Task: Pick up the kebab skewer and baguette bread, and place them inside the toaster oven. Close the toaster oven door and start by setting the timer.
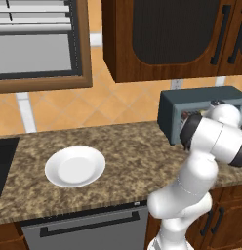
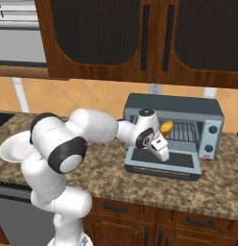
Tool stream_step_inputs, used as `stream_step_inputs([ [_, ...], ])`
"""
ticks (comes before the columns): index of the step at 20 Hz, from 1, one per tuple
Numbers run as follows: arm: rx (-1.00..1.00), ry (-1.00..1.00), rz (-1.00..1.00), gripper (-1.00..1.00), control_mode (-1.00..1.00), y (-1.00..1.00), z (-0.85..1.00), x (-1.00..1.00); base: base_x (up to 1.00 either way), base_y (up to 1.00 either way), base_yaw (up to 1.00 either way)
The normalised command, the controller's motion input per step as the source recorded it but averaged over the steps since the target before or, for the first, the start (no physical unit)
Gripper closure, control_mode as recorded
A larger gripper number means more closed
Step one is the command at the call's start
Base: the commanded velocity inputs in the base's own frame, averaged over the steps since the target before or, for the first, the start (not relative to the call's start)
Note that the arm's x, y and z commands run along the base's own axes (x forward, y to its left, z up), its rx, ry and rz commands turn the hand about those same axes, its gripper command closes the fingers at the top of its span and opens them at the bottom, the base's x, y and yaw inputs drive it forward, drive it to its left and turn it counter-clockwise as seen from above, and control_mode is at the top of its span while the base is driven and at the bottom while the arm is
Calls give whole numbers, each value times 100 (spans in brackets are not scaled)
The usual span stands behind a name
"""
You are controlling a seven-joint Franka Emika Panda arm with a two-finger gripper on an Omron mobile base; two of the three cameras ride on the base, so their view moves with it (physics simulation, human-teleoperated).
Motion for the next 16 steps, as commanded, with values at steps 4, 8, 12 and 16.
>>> stream_step_inputs([
  [4, 0, -14, -9, -100, -100, 5, 0, 44, 0, 0, 0],
  [8, 0, -12, -6, -100, -100, 1, 0, 19, 0, 0, 0],
  [12, 0, -15, 0, -100, -100, 0, 0, -56, 0, 0, 0],
  [16, 0, -10, 3, -100, -100, 4, 45, -100, 0, 0, 0],
])
